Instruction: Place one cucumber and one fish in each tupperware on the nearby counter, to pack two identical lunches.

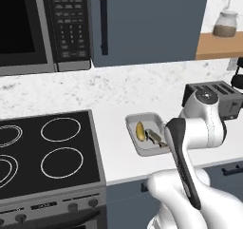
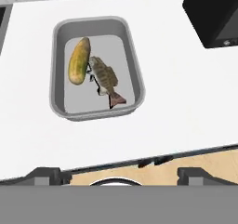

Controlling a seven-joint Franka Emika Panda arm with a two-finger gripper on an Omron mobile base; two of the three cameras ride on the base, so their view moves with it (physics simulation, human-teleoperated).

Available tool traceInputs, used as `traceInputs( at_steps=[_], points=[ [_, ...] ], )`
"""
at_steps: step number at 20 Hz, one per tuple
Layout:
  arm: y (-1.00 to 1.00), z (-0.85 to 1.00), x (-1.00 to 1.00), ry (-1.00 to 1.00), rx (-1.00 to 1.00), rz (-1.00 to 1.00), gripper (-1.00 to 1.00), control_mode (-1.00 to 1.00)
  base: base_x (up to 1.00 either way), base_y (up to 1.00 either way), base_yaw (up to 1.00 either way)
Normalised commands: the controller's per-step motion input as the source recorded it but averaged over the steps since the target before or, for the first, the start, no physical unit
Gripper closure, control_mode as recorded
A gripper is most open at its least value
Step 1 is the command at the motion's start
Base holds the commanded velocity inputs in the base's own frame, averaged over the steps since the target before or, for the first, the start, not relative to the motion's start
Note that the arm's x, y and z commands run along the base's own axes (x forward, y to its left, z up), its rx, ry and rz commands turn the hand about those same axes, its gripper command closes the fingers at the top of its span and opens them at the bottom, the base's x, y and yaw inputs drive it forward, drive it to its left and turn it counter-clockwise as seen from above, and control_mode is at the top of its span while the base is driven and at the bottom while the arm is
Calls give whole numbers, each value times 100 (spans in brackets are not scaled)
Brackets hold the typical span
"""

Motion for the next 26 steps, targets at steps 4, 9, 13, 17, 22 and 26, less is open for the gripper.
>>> traceInputs(
  at_steps=[4,9,13,17,22,26],
  points=[
    [0,0,0,0,0,0,-100,100,-84,-68,-18],
    [0,0,0,0,0,0,-100,100,-53,-100,-19],
    [0,0,0,0,0,0,-100,100,-29,-100,-13],
    [0,0,0,0,0,0,-100,100,-15,-100,-4],
    [0,0,0,0,0,0,-100,100,-1,-100,1],
    [0,0,0,0,0,0,-100,100,-16,-100,3]
  ],
)
